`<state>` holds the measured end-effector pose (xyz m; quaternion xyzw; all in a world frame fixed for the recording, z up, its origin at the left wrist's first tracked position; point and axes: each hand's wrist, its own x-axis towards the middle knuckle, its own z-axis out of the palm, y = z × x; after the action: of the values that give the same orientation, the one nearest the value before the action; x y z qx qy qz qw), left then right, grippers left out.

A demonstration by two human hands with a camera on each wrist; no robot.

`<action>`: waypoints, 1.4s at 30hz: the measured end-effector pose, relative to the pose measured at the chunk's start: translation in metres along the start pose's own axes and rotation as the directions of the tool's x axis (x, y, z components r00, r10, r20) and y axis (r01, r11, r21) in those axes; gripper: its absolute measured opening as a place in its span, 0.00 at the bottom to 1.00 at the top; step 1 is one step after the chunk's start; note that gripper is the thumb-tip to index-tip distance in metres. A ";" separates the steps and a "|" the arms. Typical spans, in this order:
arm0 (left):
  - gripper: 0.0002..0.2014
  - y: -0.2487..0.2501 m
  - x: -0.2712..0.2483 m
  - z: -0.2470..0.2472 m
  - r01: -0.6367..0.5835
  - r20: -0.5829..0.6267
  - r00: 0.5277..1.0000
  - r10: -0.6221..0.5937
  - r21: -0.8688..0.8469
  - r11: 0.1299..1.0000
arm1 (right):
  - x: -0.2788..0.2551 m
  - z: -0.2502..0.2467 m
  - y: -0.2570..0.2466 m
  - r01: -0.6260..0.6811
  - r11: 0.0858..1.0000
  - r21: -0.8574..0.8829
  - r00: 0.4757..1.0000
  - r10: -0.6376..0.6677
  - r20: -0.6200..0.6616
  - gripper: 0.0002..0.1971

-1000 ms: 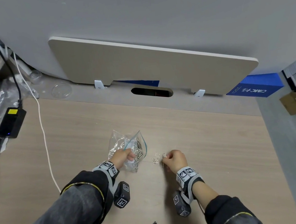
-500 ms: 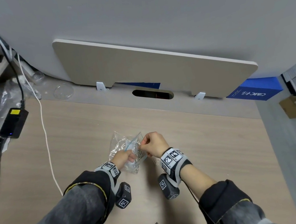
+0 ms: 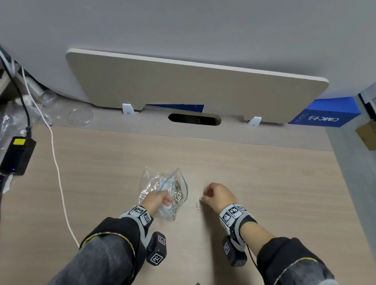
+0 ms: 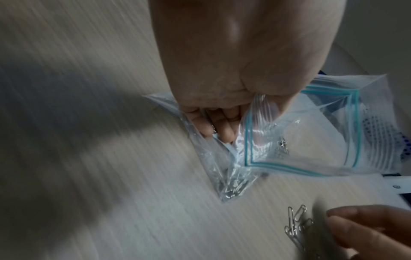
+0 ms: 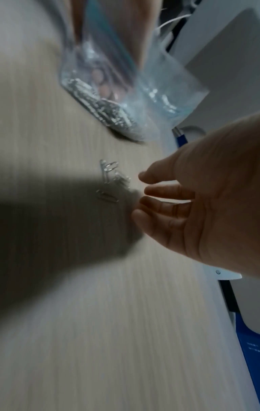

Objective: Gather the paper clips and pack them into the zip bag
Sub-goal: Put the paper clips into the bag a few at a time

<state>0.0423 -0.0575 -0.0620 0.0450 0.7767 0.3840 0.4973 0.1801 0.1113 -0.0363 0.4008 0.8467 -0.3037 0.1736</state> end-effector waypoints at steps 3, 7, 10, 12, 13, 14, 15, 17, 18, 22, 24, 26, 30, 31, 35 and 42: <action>0.20 -0.001 0.002 0.000 0.003 0.003 1.000 -0.003 -0.002 1.000 | -0.004 0.013 0.000 -0.067 0.997 -0.032 0.998 0.067 -0.003 0.17; 0.20 -0.001 0.002 0.000 0.005 -0.004 1.000 -0.005 -0.005 1.000 | -0.004 0.026 -0.006 -0.170 0.985 -0.041 0.984 0.168 -0.055 0.25; 0.20 0.001 0.001 0.001 0.010 -0.015 1.000 -0.010 -0.010 1.000 | -0.001 0.029 -0.011 -0.205 0.975 -0.085 0.977 0.198 -0.081 0.19; 0.20 0.001 0.000 0.001 0.013 -0.015 1.000 -0.013 -0.021 1.000 | 0.000 0.030 -0.014 -0.205 0.974 -0.092 0.977 0.199 -0.070 0.15; 0.20 0.002 0.000 0.001 0.014 -0.015 1.000 -0.015 -0.027 1.000 | 0.001 0.030 -0.015 -0.200 0.975 -0.099 0.979 0.194 -0.064 0.14; 0.20 0.002 0.000 0.001 0.016 -0.016 1.000 -0.017 -0.031 0.999 | 0.001 0.030 -0.016 -0.193 0.975 -0.107 0.980 0.188 -0.058 0.13; 0.20 0.002 0.000 0.001 0.017 -0.015 1.000 -0.018 -0.028 0.999 | 0.001 0.030 -0.017 -0.184 0.976 -0.115 0.982 0.178 -0.054 0.13; 0.20 0.003 -0.001 0.001 0.020 -0.011 1.000 -0.020 -0.015 1.000 | 0.000 0.030 -0.018 -0.158 0.979 -0.130 0.987 0.152 -0.050 0.13; 0.20 0.003 -0.001 0.001 0.022 -0.010 1.000 -0.022 -0.011 1.000 | 0.000 0.031 -0.018 -0.147 0.980 -0.136 0.989 0.142 -0.047 0.13; 0.20 0.004 -0.002 0.000 0.027 -0.006 1.000 -0.027 0.002 1.000 | -0.001 0.031 -0.018 -0.105 0.982 -0.157 0.994 0.101 -0.031 0.13; 0.20 0.005 -0.003 0.001 0.026 -0.008 1.000 -0.026 0.002 1.000 | -0.001 0.031 -0.019 -0.095 0.983 -0.159 0.995 0.095 -0.010 0.12; 0.20 0.006 -0.003 0.001 0.025 -0.011 1.000 -0.025 0.001 1.000 | 0.000 0.032 -0.021 -0.094 0.982 -0.161 0.995 0.097 0.011 0.13; 0.20 0.005 -0.002 0.001 0.025 -0.009 1.000 -0.026 -0.010 1.000 | 0.000 0.039 -0.024 -0.065 0.976 -0.210 0.998 0.067 0.004 0.16; 0.20 0.005 -0.002 0.001 0.025 -0.009 1.000 -0.025 -0.009 1.000 | -0.001 0.039 -0.025 -0.047 0.970 -0.239 0.999 0.047 -0.002 0.16; 0.20 0.004 -0.002 0.001 0.021 -0.005 1.000 -0.021 -0.005 1.000 | -0.002 0.035 -0.026 -0.008 0.967 -0.255 1.000 0.014 0.021 0.13; 0.20 0.003 0.000 0.000 0.009 0.009 1.000 -0.009 -0.003 1.000 | -0.002 -0.010 -0.024 0.030 0.947 0.320 1.000 -0.025 -0.019 0.14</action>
<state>0.0410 -0.0557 -0.0606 0.0426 0.7741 0.3828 0.5023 0.1623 0.1043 -0.0187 0.4139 0.7930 -0.4366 0.0960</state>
